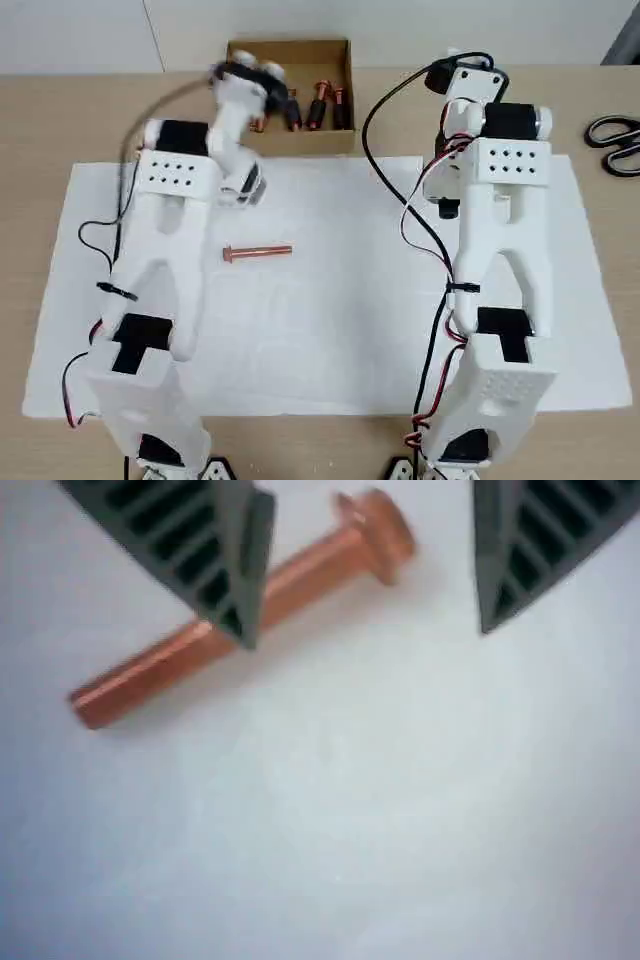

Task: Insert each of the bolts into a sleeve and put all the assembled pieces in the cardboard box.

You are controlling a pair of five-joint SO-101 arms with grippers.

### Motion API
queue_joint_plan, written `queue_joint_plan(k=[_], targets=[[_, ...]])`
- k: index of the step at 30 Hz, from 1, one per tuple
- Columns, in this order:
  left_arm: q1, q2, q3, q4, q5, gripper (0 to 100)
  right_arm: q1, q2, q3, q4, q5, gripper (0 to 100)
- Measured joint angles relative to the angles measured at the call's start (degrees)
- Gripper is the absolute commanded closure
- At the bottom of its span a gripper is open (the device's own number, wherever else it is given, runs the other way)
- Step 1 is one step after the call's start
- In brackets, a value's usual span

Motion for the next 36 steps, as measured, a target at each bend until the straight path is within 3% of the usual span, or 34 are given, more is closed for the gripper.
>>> queue_joint_plan(k=[3,16,26,36], targets=[[0.0,-0.1,-3.8,5.7,18.5,81,0.0,0.0,0.0,0.0,0.0,99.5],[-0.2,1.1,5.6,7.1,66.8,81,-2.0,0.0,0.0,0.0,0.0,99.5],[0.8,8.9,9.0,6.9,76.7,81,-2.0,0.0,0.0,0.0,0.0,99.5],[1.0,14.9,7.6,6.7,77.7,81,-2.1,0.0,0.0,0.0,0.0,99.5]])
